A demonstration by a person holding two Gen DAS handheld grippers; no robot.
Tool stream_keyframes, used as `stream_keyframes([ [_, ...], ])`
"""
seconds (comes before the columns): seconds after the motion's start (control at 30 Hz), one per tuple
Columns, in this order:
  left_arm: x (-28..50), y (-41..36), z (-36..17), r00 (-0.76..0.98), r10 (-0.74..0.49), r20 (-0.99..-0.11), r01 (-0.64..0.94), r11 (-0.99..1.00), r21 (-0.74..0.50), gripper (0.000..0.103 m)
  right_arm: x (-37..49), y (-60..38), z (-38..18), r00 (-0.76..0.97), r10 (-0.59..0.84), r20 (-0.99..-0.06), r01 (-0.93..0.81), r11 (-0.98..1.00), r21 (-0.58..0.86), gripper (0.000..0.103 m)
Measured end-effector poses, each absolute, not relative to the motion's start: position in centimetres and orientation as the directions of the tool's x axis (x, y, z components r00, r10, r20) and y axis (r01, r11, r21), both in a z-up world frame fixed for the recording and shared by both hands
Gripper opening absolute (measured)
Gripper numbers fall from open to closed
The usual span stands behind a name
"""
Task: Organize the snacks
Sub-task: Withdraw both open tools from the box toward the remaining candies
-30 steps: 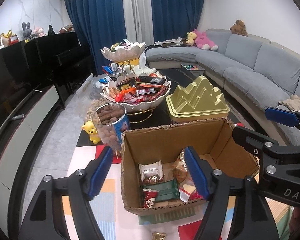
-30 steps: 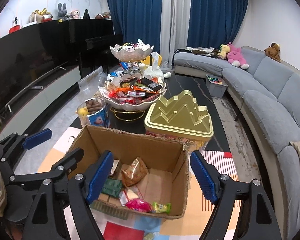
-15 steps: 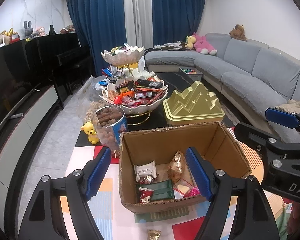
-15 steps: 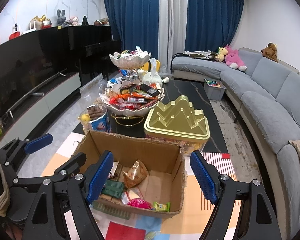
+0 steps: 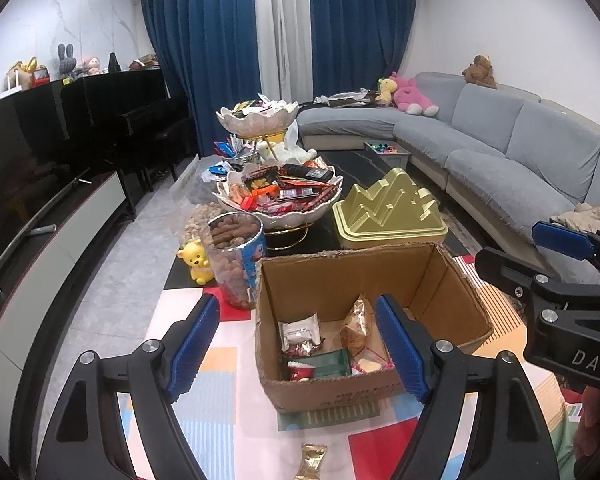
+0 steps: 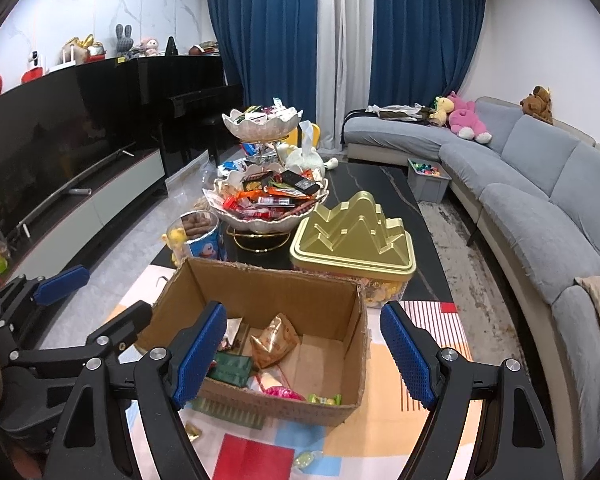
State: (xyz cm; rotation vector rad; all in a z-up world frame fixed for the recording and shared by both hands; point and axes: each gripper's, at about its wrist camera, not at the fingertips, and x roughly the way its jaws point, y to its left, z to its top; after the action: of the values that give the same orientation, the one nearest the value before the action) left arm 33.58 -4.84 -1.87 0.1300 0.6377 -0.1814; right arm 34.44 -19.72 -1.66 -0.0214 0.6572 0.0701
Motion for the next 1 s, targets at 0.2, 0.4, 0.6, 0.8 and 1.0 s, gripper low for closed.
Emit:
stream_keyframes([
  [0.2, 32.6, -4.6, -2.1, 0.789, -0.112, -0.604, 0.197, 0.977, 0.077, 0.08, 34.0, -19.7, -1.7, 0.79, 0.058, -0.61, -0.072, 0.997, 0.001, 0.08],
  [0.4, 31.8, -4.3, -2.7, 0.788, -0.096, -0.608, 0.189, 0.978, 0.089, 0.08, 33.2, -19.4, -2.3, 0.793, 0.05, -0.608, -0.075, 0.997, -0.015, 0.08],
  [0.6, 31.0, -4.1, -3.9, 0.785, -0.084, -0.614, 0.18, 0.979, 0.096, 0.08, 31.9, -19.4, -3.6, 0.785, 0.038, -0.618, -0.061, 0.998, -0.017, 0.08],
  [0.8, 30.0, -4.0, -5.3, 0.781, -0.074, -0.62, 0.173, 0.98, 0.1, 0.08, 30.8, -19.7, -5.0, 0.783, 0.011, -0.622, -0.023, 1.0, -0.011, 0.08],
  [1.0, 29.2, -3.5, -7.0, 0.772, -0.074, -0.632, 0.169, 0.981, 0.093, 0.08, 30.0, -19.7, -6.4, 0.774, -0.007, -0.634, -0.005, 1.0, -0.017, 0.08],
])
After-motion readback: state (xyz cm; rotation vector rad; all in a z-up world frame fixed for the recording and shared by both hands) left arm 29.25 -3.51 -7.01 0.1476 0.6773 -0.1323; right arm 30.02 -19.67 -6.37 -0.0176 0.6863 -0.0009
